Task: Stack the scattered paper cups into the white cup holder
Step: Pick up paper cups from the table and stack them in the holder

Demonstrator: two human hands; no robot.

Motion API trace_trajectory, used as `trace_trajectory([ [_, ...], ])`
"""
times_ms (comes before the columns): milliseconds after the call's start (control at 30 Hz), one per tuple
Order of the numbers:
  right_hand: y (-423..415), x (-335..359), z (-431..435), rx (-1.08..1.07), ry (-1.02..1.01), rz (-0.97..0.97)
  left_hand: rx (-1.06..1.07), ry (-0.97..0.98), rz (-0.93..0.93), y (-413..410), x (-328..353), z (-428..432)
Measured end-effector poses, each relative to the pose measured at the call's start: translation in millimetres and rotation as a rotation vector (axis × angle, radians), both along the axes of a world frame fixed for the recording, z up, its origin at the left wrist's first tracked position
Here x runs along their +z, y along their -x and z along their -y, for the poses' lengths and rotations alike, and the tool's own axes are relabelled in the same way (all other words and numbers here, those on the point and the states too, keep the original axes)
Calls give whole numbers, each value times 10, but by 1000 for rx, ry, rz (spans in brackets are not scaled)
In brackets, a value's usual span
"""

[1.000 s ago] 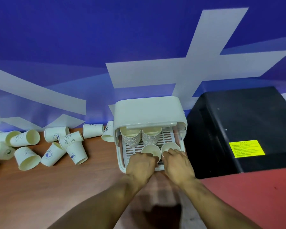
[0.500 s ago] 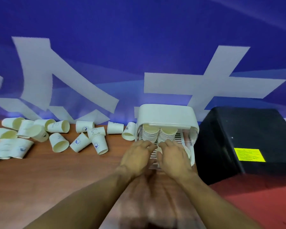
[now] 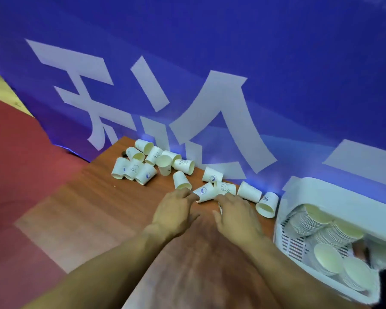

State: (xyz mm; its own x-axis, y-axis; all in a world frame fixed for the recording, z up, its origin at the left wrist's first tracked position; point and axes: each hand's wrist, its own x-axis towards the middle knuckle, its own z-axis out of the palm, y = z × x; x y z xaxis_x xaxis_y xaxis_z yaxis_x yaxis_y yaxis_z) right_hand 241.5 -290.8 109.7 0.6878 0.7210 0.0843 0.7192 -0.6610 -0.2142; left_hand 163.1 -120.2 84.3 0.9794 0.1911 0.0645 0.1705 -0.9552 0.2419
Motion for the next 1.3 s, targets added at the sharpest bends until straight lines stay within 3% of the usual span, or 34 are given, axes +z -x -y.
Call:
trace_trajectory([
  [633, -139, -617, -3074, 62, 123, -225, 340, 335, -81, 23, -869, -3072],
  [1000, -514, -1103, -4128, 25, 154, -278, 463, 409, -47, -423, -1248, -3960],
  [1300, -578, -1699, -4560, 50, 247, -157, 422, 459, -247, -640, -1449, -4143],
])
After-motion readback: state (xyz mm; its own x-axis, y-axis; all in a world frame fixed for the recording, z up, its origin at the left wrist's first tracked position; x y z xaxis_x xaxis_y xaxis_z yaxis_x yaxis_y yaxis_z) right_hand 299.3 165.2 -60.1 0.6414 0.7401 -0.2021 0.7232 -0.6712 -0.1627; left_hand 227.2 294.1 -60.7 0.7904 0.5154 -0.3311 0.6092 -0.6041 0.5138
